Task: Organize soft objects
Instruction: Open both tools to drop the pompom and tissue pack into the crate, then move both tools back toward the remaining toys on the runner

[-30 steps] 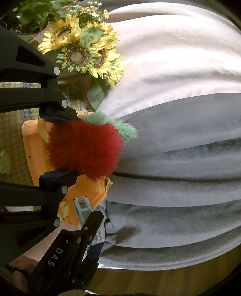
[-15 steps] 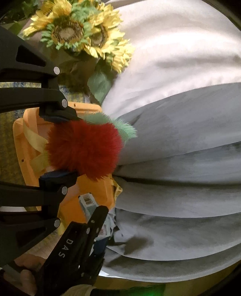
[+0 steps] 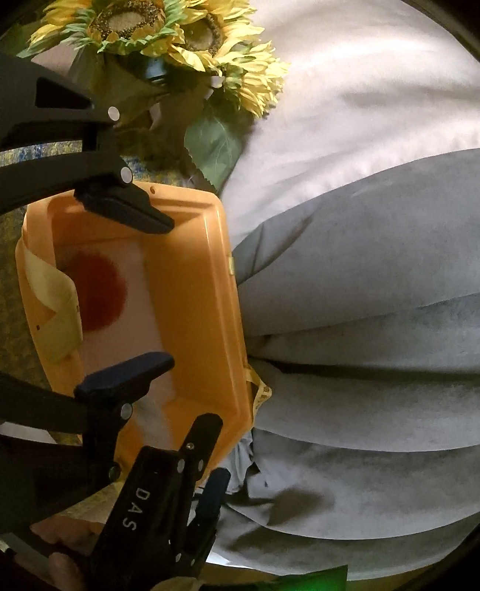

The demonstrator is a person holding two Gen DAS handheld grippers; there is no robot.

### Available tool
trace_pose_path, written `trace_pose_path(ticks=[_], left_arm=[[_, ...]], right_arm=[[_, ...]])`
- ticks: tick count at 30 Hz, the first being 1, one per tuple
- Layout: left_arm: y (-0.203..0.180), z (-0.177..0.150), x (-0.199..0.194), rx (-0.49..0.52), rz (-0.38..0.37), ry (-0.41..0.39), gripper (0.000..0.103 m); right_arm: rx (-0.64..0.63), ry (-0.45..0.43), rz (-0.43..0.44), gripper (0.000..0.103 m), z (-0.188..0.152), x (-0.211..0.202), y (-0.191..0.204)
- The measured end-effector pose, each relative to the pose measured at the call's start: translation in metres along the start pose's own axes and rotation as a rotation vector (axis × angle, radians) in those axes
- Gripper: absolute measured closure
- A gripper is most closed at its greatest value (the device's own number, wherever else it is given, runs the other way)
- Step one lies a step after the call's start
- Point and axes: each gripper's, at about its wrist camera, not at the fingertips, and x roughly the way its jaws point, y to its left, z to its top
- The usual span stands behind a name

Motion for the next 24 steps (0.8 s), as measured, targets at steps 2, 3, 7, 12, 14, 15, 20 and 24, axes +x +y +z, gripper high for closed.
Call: trace_pose_path(ticks=[2, 3, 7, 12, 14, 15, 20, 24], left_arm=[[0.002, -0.001, -0.003, -0.001, 0.020, -0.002, 0.036], [0.003, -0.002, -0.006, -0.006, 0.026, -0.006, 0.035], [0.008, -0.002, -0.019, -0.025, 0.040, -0.024, 0.033], [0.014, -0.002, -0.044, -0.039, 0.060, -0.050, 0.031], [0.016, -0.001, -0.055, -0.046, 0.064, -0.062, 0.029], [0.018, -0.002, -0.062, -0.051, 0.070, -0.070, 0.028], [0.021, -0.006, -0.088, -0.056, 0.081, -0.100, 0.026], [0.023, -0.011, -0.110, -0.053, 0.098, -0.132, 0.026]], right_arm=[[-0.005, -0.012, -0.018, 0.029, 0.000, -0.002, 0.000], [-0.007, -0.009, -0.027, 0.028, 0.000, -0.003, 0.001], [0.000, -0.019, -0.055, 0.024, -0.001, -0.015, 0.003], [-0.004, -0.051, -0.062, 0.023, -0.001, -0.036, 0.012], [-0.013, -0.067, -0.068, 0.023, -0.001, -0.047, 0.017], [-0.013, -0.071, -0.071, 0.023, -0.001, -0.051, 0.018], [0.025, -0.085, -0.049, 0.023, -0.006, -0.076, 0.024], [0.026, -0.089, -0.045, 0.023, -0.012, -0.092, 0.031]])
